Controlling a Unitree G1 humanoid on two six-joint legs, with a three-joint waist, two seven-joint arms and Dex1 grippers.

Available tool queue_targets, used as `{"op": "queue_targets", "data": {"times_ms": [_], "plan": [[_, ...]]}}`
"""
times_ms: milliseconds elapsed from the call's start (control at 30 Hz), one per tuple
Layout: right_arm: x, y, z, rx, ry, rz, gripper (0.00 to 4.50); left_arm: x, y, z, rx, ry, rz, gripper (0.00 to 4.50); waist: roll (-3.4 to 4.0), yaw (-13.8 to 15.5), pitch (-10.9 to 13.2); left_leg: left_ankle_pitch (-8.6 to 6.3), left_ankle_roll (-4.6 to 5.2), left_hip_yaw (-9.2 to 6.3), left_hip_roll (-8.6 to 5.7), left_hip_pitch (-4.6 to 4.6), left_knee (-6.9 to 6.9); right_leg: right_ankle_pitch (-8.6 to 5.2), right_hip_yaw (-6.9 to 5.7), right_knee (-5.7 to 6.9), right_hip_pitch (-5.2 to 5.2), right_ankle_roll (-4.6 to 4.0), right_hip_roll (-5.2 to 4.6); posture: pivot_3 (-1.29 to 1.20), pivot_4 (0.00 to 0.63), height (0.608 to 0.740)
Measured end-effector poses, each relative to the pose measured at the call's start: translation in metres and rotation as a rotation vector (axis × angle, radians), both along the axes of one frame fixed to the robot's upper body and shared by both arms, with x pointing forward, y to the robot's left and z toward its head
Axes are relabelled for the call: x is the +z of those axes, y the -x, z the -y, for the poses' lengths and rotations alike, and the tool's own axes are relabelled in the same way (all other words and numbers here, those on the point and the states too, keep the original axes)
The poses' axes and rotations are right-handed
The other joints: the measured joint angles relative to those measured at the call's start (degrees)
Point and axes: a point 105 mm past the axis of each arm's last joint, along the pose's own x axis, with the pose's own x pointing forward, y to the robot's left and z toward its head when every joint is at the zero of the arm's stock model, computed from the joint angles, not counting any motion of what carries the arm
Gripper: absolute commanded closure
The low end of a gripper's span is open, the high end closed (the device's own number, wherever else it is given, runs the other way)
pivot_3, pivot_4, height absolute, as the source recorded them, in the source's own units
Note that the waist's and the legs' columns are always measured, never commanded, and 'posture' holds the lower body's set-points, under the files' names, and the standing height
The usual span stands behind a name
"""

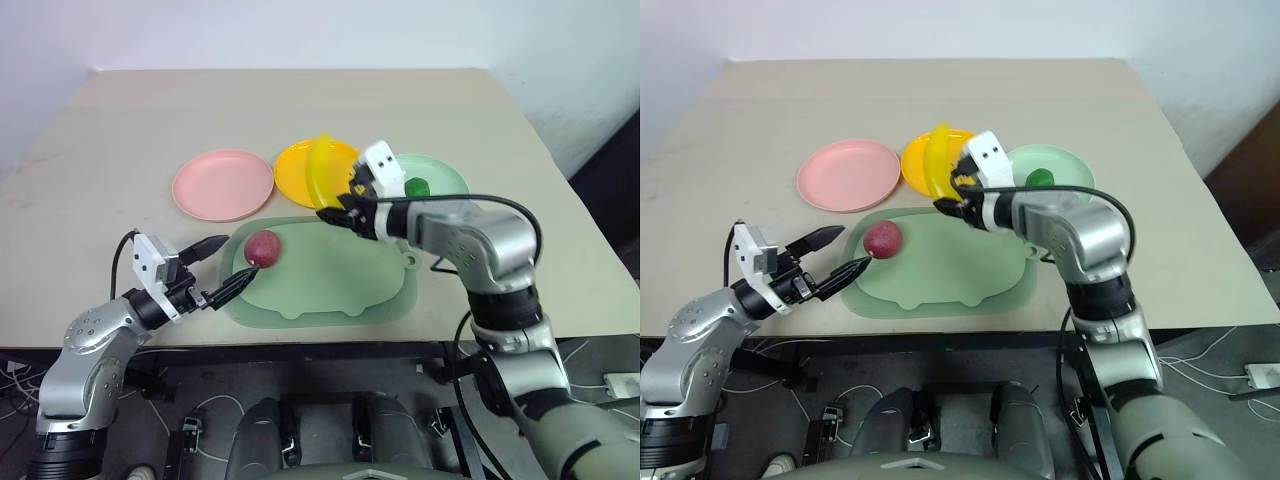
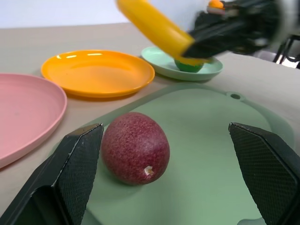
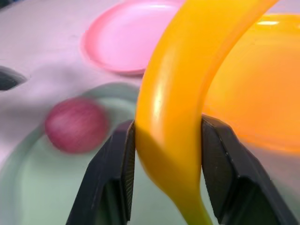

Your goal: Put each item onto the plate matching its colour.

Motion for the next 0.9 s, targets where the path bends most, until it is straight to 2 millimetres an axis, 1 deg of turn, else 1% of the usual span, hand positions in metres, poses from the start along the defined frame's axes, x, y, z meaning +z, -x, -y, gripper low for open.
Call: {"op": "queue_targets", "data": {"times_ms": [33,100,200,267,367,500,567,633,767,900], "plan": [[-0.003,-0.012,-0.003,-0.011,0.023,0.016,2.87,0.0,0.0,0.0,0.005,0.002,-0.001,0.0,0.0,0.0,0.0,0.0,0.0,0.05,-0.01,0.0,0.0,0.0,0.0,0.01,-0.01,0.0,0.0,0.0,0.15,0.695],[-0.009,-0.029,-0.006,-0.027,0.056,0.036,2.87,0.0,0.0,0.0,0.01,0.007,-0.001,0.0,0.0,0.0,0.0,0.01,0.0,0.17,-0.01,-0.04,0.0,0.0,0.0,0.03,-0.02,0.01,0.0,0.0,0.15,0.695],[-0.019,-0.049,-0.008,-0.068,0.071,0.0,2.87,-0.001,0.003,0.001,0.012,0.006,-0.001,0.0,0.01,-0.2,0.0,0.02,-0.01,0.26,0.0,-0.04,0.01,0.0,0.04,0.09,-0.09,0.01,0.02,0.0,0.15,0.695],[-0.019,-0.06,-0.006,-0.107,0.066,-0.012,2.87,0.0,0.005,0.001,0.011,0.009,-0.002,0.0,0.02,-0.2,0.0,0.03,-0.04,0.27,0.01,-0.05,0.0,0.0,0.05,0.1,-0.11,0.01,0.04,0.0,0.15,0.695],[-0.017,-0.069,-0.006,-0.151,0.047,0.013,2.87,-0.002,0.007,0.0,0.017,0.012,-0.009,0.0,0.03,-0.2,0.0,0.04,-0.05,0.28,0.02,-0.05,0.0,0.0,0.06,0.1,-0.12,0.01,0.04,0.0,0.15,0.695],[-0.028,-0.072,-0.007,-0.181,0.03,-0.019,2.87,-0.005,0.01,0.0,0.028,0.015,-0.019,0.0,0.04,-0.2,0.0,0.04,-0.06,0.26,0.03,-0.05,0.0,0.0,0.07,0.11,-0.13,0.01,0.04,0.0,0.15,0.695],[-0.034,-0.071,-0.008,-0.179,0.035,-0.029,2.15,-0.005,0.011,0.0,0.027,0.017,-0.017,0.0,0.04,-0.2,0.0,0.04,-0.07,0.26,0.04,-0.05,0.01,0.0,0.07,0.12,-0.13,0.01,0.03,0.0,0.15,0.695],[-0.035,-0.07,-0.01,-0.177,0.031,-0.03,1.56,-0.005,0.011,0.0,0.03,0.018,-0.016,0.0,0.05,-0.2,0.0,0.04,-0.07,0.24,0.04,-0.05,0.01,0.0,0.07,0.13,-0.13,0.01,0.03,0.0,0.15,0.695],[-0.023,-0.073,-0.012,-0.173,0.013,0.003,0.18,-0.005,0.012,-0.001,0.034,0.018,-0.017,0.0,0.06,-0.2,0.1,0.04,-0.07,0.18,0.04,-0.05,0.01,0.0,0.09,0.13,-0.15,0.01,0.03,0.0,0.15,0.695],[-0.016,-0.073,-0.014,-0.149,-0.01,0.026,0.18,-0.005,0.011,-0.001,0.036,0.02,-0.015,0.0,0.06,-0.2,0.1,0.04,-0.07,0.19,0.04,-0.05,0.01,0.0,0.09,0.13,-0.15,0.01,0.03,0.0,0.15,0.695]]}}
